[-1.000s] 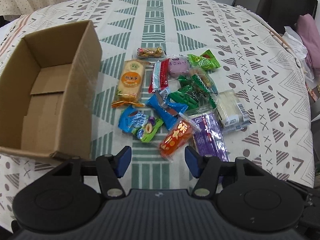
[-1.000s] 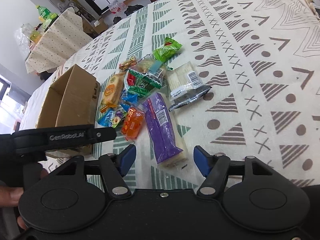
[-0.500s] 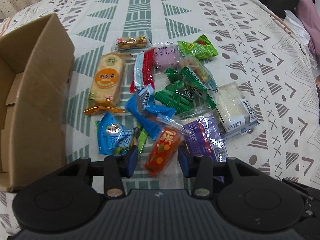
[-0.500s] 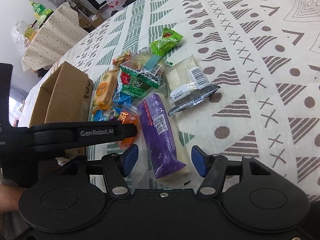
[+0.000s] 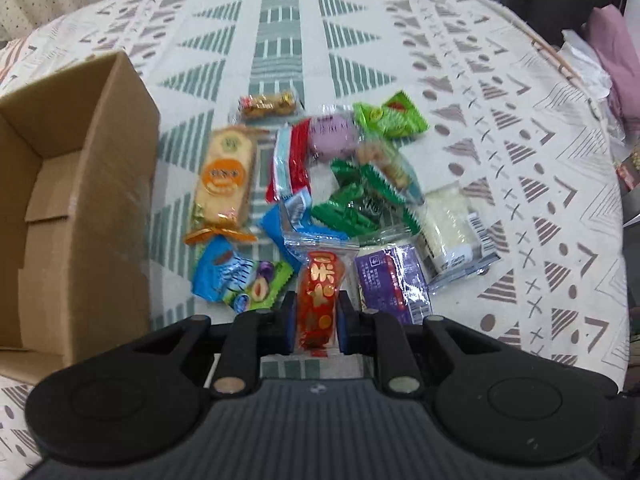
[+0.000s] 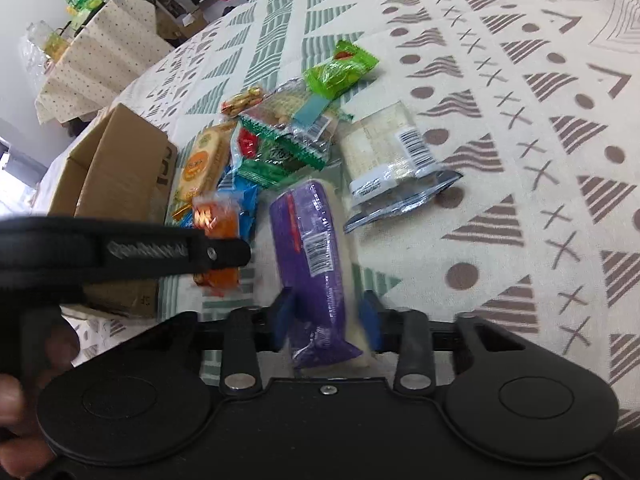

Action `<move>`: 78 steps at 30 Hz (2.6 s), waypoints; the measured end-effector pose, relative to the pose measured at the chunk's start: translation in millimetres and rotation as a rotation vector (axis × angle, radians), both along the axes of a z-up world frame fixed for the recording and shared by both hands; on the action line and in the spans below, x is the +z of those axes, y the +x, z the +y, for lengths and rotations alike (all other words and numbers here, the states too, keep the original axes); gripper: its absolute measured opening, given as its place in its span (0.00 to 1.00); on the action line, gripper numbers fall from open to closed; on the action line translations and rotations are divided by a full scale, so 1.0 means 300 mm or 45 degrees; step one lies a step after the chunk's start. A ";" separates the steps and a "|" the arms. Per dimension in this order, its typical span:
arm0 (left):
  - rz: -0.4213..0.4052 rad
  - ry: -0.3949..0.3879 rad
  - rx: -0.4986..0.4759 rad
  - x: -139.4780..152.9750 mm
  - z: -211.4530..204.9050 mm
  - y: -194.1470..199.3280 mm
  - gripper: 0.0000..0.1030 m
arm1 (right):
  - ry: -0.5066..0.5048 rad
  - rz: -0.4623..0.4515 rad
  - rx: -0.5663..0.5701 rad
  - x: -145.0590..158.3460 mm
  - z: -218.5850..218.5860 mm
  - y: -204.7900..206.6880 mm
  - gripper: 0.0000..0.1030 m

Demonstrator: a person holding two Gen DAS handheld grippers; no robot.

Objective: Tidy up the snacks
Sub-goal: 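Grasp the orange candy packet with the left gripper while the right grasps the purple bar, then carry both packets over the box and open both grippers to drop them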

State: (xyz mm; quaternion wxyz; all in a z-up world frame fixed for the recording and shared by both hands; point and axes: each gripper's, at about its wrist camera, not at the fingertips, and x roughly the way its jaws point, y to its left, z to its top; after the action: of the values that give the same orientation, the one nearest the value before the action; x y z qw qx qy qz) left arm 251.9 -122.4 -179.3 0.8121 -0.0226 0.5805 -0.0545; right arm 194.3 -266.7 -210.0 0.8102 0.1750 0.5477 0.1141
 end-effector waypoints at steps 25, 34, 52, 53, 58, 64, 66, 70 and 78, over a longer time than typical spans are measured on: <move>-0.218 -0.004 0.125 0.264 0.220 -0.216 0.17 | 0.026 -0.318 -0.040 0.215 0.046 -0.114 0.15; -0.300 -0.004 0.185 0.342 0.322 -0.262 0.18 | 0.080 -0.411 -0.064 0.299 0.075 -0.129 0.15; -0.394 -0.031 0.341 0.403 0.571 -0.246 0.17 | 0.158 -0.511 -0.047 0.422 0.252 -0.073 0.15; -0.398 -0.033 0.347 0.403 0.581 -0.242 0.17 | 0.163 -0.513 -0.045 0.424 0.263 -0.069 0.15; -0.403 -0.058 0.392 0.393 0.650 -0.200 0.17 | 0.191 -0.506 -0.023 0.420 0.333 -0.032 0.15; -0.370 -0.083 0.423 0.353 0.706 -0.147 0.18 | 0.202 -0.478 0.006 0.395 0.420 0.013 0.15; -0.351 -0.086 0.414 0.334 0.713 -0.134 0.18 | 0.202 -0.467 0.011 0.384 0.440 0.027 0.15; -0.315 -0.092 0.426 0.291 0.733 -0.113 0.18 | 0.202 -0.444 0.019 0.362 0.479 0.052 0.15; -0.271 -0.053 0.461 0.268 0.765 -0.094 0.30 | 0.221 -0.432 0.043 0.339 0.543 0.081 0.15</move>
State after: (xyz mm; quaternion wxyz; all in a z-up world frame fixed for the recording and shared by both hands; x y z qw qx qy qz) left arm 223.6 107.1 -98.8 0.8647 -0.1375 0.4768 0.0783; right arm 218.6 -103.7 -108.4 0.8707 0.2134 0.3942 0.2024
